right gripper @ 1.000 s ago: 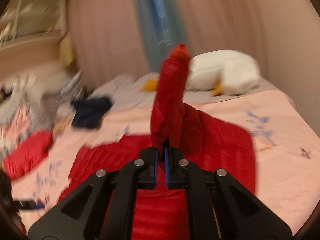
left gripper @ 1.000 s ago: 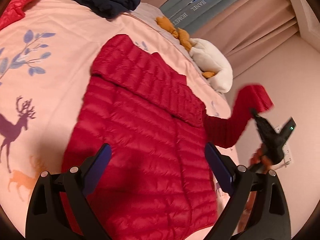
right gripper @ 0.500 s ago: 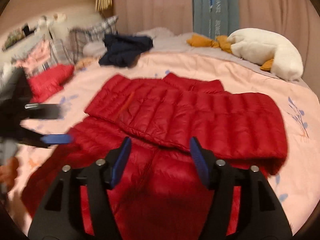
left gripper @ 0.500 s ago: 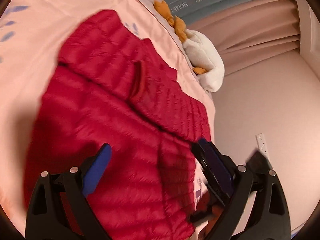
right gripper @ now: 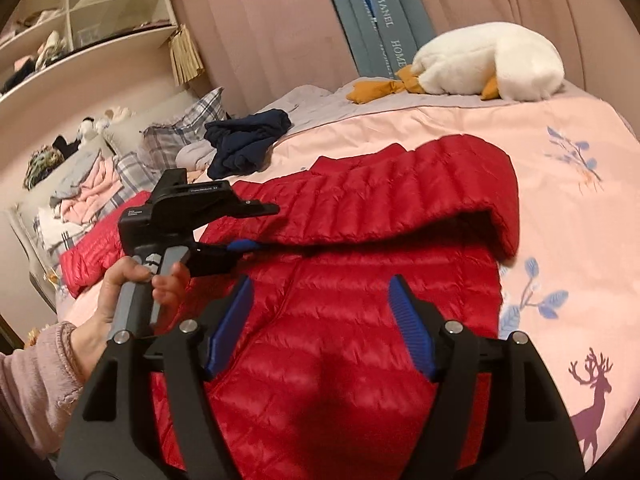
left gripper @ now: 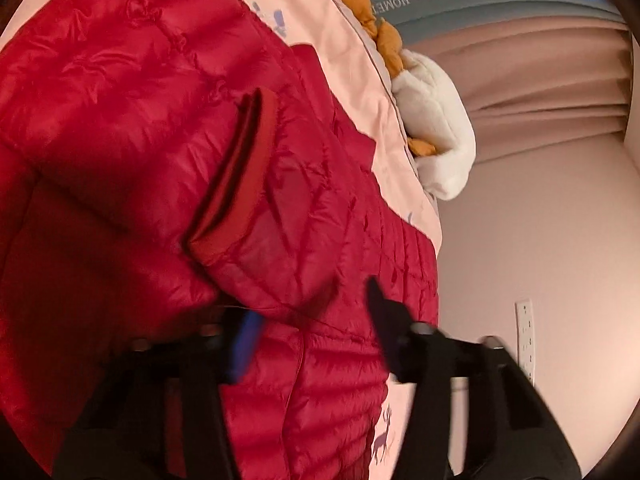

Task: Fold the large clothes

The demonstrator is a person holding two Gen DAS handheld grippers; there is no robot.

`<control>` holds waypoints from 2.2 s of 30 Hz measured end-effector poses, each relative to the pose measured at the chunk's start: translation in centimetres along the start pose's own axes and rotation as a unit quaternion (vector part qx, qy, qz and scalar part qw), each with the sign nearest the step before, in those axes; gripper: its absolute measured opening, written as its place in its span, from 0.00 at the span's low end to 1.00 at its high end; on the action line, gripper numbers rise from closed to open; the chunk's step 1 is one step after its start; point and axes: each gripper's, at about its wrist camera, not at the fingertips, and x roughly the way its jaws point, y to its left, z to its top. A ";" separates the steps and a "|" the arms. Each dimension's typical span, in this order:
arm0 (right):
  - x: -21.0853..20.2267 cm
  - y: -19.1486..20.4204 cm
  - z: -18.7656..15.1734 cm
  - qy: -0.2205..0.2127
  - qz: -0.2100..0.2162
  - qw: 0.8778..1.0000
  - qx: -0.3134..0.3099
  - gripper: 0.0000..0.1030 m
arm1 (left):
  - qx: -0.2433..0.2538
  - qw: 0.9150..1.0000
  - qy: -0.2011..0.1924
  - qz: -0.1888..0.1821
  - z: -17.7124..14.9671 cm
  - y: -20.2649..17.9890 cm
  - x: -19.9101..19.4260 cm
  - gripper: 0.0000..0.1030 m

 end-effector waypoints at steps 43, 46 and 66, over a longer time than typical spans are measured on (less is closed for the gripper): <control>8.6 -4.2 8.6 0.031 -0.131 0.990 -0.030 0.68 | 0.210 0.945 -0.104 0.230 5.4 -2.2 -7.8 0.38; 12.8 -5.3 9.8 0.051 -0.155 0.986 -0.028 0.62 | 0.239 0.931 -0.080 0.264 6.2 -2.4 -4.5 0.20; 13.5 -2.5 7.4 0.077 -0.113 0.989 -0.051 0.66 | 0.317 0.902 -0.078 0.283 1.7 -4.0 -3.4 0.55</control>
